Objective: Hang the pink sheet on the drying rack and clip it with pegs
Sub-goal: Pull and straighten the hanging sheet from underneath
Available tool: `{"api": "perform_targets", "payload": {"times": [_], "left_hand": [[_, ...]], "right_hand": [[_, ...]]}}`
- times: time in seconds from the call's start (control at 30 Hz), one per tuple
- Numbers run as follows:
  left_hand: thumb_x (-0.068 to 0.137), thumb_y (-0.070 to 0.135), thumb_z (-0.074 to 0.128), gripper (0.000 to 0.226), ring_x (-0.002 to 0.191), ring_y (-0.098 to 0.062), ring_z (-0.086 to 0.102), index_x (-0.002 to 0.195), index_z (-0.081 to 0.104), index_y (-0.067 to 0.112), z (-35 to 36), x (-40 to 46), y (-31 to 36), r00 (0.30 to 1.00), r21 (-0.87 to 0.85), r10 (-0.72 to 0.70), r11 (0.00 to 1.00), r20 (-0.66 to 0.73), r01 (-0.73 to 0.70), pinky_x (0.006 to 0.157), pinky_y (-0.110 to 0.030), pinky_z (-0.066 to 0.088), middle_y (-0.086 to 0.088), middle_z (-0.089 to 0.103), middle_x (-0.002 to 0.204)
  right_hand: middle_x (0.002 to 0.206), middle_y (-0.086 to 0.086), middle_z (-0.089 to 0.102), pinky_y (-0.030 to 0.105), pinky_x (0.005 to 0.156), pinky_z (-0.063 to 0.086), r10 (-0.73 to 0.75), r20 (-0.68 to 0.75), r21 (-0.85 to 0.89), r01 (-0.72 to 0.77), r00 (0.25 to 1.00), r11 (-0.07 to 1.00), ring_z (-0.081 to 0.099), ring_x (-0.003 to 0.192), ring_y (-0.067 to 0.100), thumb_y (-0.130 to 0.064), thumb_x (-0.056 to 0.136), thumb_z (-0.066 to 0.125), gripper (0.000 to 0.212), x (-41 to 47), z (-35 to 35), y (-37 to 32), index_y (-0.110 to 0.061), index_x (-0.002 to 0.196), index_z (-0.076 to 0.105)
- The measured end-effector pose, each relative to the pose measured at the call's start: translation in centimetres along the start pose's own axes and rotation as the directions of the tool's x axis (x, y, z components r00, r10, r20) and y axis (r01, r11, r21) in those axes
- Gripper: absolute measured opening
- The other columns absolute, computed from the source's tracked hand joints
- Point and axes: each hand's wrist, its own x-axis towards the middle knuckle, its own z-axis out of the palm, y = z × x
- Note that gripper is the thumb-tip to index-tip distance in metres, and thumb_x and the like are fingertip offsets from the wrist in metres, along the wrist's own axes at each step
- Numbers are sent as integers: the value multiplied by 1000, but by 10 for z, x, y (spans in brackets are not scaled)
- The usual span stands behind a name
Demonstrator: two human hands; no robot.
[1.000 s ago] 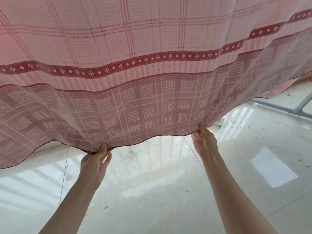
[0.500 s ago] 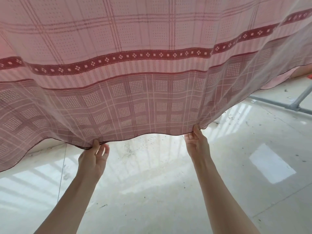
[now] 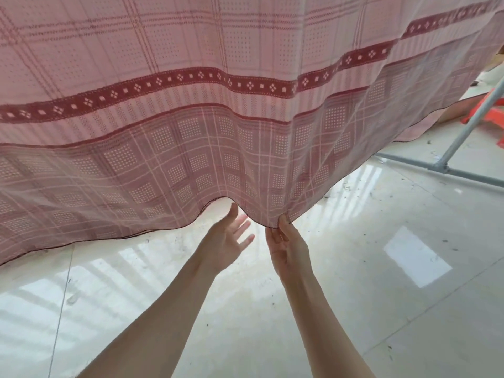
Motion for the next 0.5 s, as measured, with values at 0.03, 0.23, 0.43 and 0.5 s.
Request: {"api": "perform_targets", "payload": {"times": [0.03,0.23,0.43,0.5], "left_hand": [[67,45,71,66,126,-17,41,124,50,20,6,2,-2,998,25,-32,999,46,31,106,-43,30,-1,51,133],[84,10,59,5,87,-10,60,84,60,14,11,5,-18,991,-40,72,996,-117,-78,89,-30,42,4,67,83],[85,8,56,10,65,-6,67,77,58,12,-10,-7,-20,966,-86,165,979,-199,-185,77,-29,47,6,70,68],[88,8,54,12,62,-4,66,76,56,13,-19,-9,-11,948,-90,195,970,-250,-224,75,-28,46,7,70,65]], "right_hand": [[103,12,70,29,89,51,-1,-1,-32,1,1000,999,67,98,17,-1,88,56,18,-2,-2,-2,7,103,61],[101,14,64,29,89,49,-38,-18,-87,36,999,996,65,94,18,2,88,53,21,-5,-6,-19,3,109,52],[95,2,67,39,94,47,113,112,86,-123,987,989,62,103,20,-15,81,62,13,2,6,-25,-11,90,72],[97,2,65,43,98,45,82,123,121,-97,989,988,60,107,23,-21,80,65,13,8,12,-38,-15,82,76]]}}
